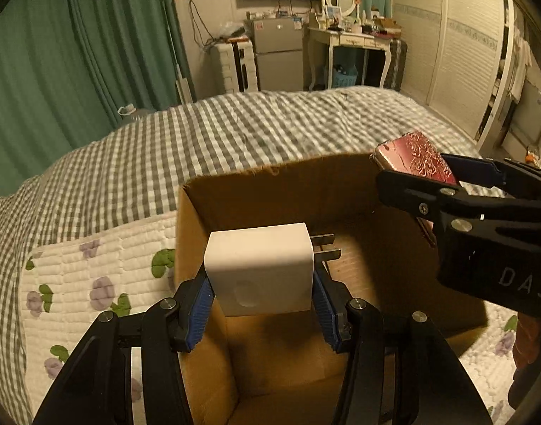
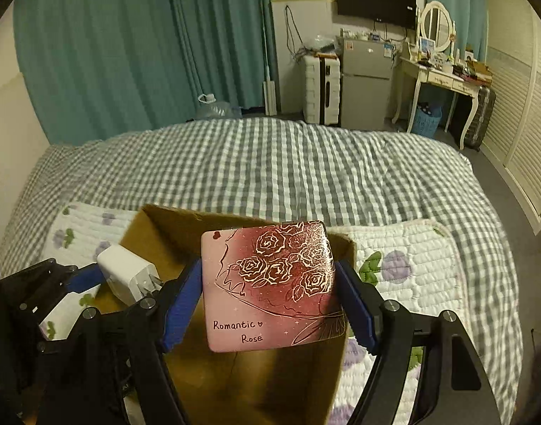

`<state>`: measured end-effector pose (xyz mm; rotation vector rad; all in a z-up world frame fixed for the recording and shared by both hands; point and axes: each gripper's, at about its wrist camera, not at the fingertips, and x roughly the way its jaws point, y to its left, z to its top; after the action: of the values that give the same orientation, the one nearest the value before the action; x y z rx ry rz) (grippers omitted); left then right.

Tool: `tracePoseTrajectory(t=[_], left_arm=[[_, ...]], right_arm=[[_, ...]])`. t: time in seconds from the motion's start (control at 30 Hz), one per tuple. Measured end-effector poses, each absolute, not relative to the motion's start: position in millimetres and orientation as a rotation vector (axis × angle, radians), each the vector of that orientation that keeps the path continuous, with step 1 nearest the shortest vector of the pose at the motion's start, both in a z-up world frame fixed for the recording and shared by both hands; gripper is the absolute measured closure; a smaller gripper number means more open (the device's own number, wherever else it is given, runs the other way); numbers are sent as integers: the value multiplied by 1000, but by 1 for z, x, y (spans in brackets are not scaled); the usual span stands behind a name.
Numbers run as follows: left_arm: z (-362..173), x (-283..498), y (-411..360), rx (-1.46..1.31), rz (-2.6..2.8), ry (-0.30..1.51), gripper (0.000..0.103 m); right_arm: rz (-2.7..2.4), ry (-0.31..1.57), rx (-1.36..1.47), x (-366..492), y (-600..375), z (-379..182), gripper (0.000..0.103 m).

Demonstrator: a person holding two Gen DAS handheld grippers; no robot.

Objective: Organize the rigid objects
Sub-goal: 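Carry the pink card case and white plug into the cardboard box and release both, then withdraw both tools from the box back toward the remaining objects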

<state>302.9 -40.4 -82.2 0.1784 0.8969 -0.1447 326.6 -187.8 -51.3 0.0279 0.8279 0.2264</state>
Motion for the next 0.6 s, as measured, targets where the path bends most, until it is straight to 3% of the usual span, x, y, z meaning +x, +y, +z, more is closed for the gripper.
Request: tracePoseTrajectory(t=[0.13,0.23,0.6], left_arm=[[-89,307,-44,168,-169,933,46],[-82,301,-45,198,-134,925,39],[34,234,-34,141,-94,799,35]], right_arm=[[199,847,83,333,-196,-56,26],[178,828,116,329,-203,-44,8],[158,676,41,249,-217,87,5]])
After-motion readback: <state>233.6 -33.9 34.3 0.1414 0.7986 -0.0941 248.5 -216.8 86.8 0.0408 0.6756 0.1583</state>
